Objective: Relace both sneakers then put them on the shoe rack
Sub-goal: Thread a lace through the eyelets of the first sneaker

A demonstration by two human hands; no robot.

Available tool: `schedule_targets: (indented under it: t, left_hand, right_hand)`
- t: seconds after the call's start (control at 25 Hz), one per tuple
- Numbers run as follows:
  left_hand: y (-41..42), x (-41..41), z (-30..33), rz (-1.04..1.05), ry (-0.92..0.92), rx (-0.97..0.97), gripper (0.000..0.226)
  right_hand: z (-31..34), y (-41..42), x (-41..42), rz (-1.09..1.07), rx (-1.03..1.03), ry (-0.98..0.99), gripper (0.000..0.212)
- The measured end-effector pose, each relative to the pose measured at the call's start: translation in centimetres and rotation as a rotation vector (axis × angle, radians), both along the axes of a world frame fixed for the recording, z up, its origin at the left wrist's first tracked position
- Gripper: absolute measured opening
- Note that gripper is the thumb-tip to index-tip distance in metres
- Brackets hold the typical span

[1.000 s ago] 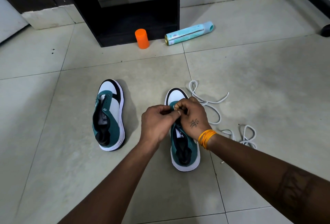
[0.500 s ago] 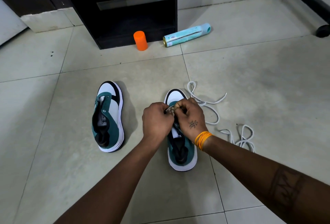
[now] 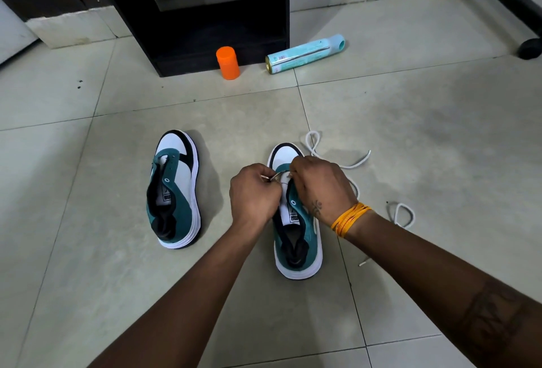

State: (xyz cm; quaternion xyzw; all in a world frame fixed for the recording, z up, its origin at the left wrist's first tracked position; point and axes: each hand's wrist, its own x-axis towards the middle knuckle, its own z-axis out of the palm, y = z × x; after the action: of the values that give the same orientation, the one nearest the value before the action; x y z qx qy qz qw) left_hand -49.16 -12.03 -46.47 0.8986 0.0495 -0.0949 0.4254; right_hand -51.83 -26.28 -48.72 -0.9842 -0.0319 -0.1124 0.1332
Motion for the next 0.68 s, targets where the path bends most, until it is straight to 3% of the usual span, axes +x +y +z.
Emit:
schedule_targets:
  t: [0.12, 0.32, 0.68]
  left_hand:
    - [0.0, 0.0, -0.2, 0.008, -0.006, 0.000, 0.013]
    - [-0.2, -0.2, -0.8, 0.029, -0.022, 0.002, 0.010]
    - [-0.1, 0.0, -1.0, 0.014, -0.041, -0.020, 0.009]
  right_hand:
    - [-0.3, 0.2, -0.1, -0.053, 0.063, -0.001, 0.004]
    - [-2.1, 1.9, -1.3, -0.219, 0.405, -0.106, 0.012]
    - [-3.1, 3.2, -0.9, -0.297, 0.352, -0.142, 0.018]
